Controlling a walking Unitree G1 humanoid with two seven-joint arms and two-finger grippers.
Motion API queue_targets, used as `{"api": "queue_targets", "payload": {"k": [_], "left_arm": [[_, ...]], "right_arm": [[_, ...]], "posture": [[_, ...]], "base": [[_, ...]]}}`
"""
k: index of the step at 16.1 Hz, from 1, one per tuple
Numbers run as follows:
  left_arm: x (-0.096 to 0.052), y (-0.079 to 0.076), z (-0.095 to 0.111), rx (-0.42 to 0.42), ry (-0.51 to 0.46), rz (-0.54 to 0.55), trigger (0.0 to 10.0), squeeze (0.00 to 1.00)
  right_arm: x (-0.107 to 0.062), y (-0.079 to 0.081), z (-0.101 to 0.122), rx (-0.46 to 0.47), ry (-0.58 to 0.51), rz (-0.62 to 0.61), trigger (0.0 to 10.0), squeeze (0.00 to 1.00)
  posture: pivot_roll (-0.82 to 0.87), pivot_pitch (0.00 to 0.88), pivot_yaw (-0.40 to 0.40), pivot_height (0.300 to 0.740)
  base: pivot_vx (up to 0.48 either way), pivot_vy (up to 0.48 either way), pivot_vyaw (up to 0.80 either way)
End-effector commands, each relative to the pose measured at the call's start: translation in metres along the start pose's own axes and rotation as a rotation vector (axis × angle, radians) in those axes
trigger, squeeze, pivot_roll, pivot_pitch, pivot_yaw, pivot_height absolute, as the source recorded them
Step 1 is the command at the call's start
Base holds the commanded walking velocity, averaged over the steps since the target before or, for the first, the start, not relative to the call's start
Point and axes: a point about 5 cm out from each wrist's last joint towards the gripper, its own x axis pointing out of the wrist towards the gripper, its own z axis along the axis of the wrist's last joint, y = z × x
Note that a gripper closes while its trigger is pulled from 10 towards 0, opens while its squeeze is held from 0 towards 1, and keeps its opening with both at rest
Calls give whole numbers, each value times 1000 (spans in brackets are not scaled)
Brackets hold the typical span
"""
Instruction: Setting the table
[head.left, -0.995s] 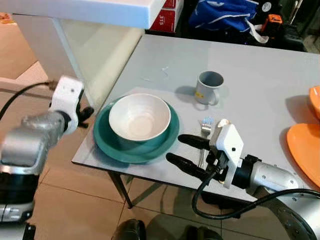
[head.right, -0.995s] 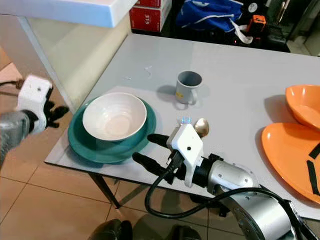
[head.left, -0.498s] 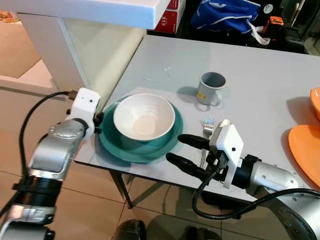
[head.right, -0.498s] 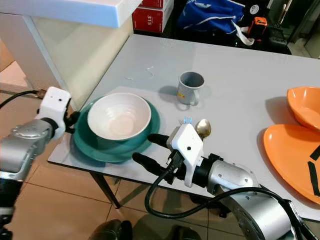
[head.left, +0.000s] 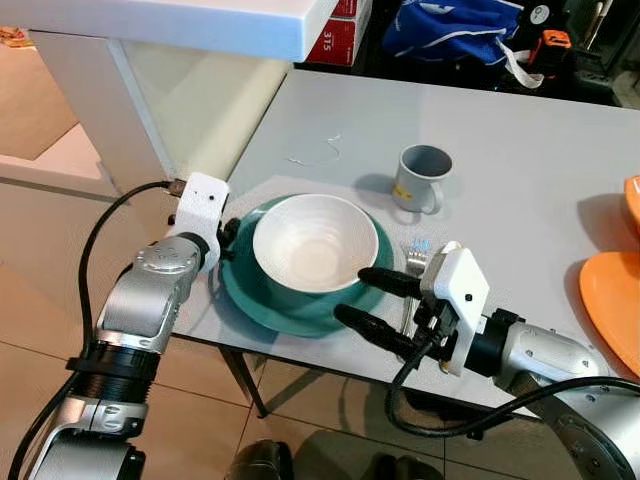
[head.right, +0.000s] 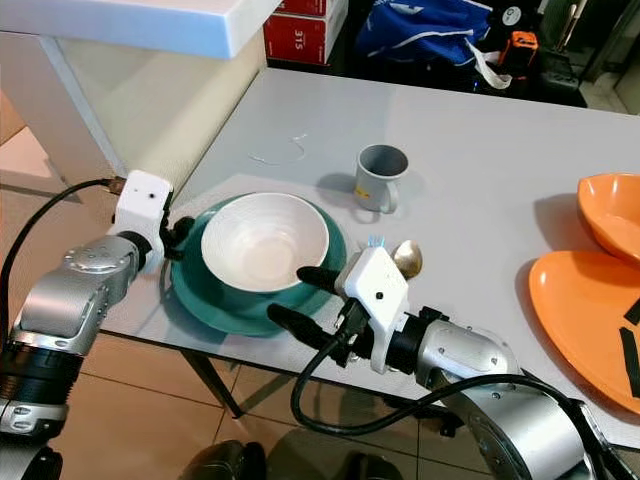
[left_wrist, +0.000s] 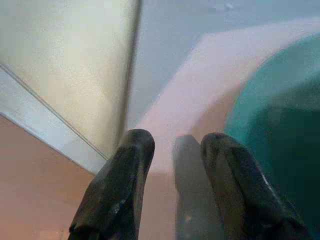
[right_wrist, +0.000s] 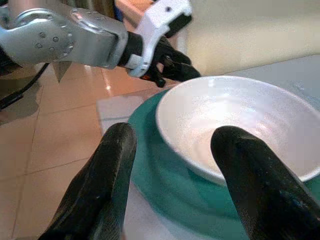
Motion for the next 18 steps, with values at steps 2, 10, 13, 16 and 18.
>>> {"api": "queue_targets", "payload": {"k": [2, 10, 13, 16, 18], "left_arm": [[-2, 20, 18, 26, -100, 118, 10000, 0], [-9, 30, 32, 27, -202, 132, 10000, 0], [-9, 30, 32, 27, -202, 132, 10000, 0], [-9, 30, 32, 27, -202, 132, 10000, 0], [-9, 30, 32, 27, -202, 132, 10000, 0]], "right_arm": [[-3, -6, 7, -28, -51, -68, 10000, 0], [-2, -21, 10, -17, -106, -237, 10000, 0], [-2, -21, 10, -17, -106, -237, 10000, 0], [-2, -21, 10, -17, -106, -237, 10000, 0], [-2, -21, 10, -17, -106, -237, 10000, 0]], "posture": [[-2, 88, 54, 740], [6, 83, 45, 740], [6, 83, 45, 740], [6, 83, 45, 740], [6, 83, 45, 740]], "base": [[0, 0, 0], [0, 0, 0], [0, 0, 0], [0, 0, 0], [0, 0, 0]]}}
